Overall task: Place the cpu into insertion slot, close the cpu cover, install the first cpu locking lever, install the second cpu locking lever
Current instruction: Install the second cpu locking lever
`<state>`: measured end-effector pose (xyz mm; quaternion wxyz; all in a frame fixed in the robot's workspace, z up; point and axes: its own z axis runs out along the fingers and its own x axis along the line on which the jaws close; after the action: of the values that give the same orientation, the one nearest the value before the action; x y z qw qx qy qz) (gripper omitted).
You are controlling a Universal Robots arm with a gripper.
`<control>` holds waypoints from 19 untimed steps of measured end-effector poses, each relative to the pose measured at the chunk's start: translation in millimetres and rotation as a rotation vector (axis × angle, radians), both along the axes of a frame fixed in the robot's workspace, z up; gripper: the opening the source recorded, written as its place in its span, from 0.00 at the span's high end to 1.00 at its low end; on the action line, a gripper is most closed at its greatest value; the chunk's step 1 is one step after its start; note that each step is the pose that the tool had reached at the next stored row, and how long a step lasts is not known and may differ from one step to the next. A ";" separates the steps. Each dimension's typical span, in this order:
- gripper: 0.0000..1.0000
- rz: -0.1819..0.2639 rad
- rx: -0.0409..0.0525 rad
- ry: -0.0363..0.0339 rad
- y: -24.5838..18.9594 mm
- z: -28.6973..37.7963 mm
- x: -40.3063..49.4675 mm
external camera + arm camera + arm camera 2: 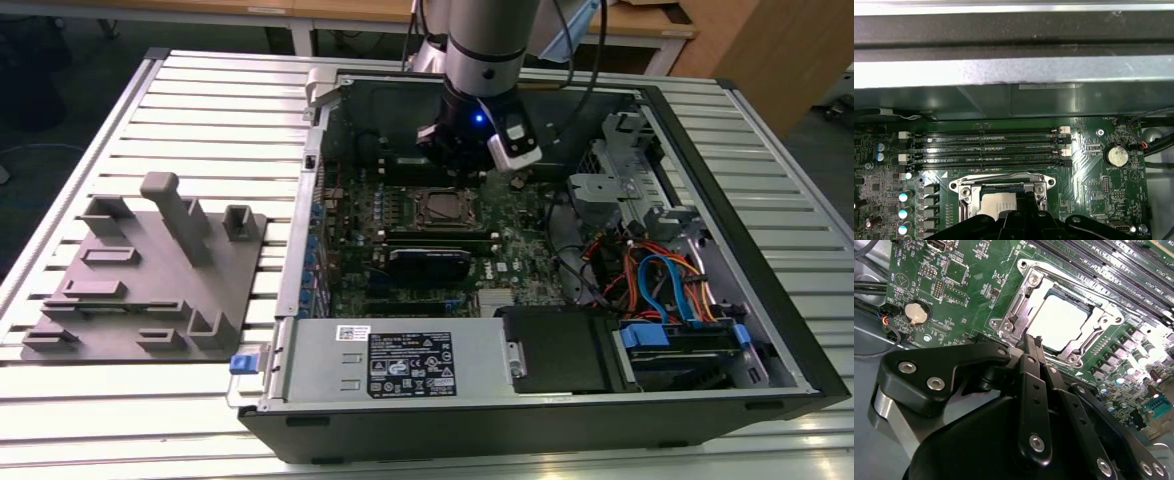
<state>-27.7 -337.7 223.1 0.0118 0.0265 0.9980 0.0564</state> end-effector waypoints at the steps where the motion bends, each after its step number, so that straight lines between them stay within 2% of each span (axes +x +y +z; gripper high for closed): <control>1: 0.90 0.000 0.0000 0.0000 -0.4 0.0 0.0; 19: 0.90 0.000 0.0002 -0.0002 -1.6 2.1 0.1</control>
<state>-27.6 -339.2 225.2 0.0119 0.0265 0.9980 0.0565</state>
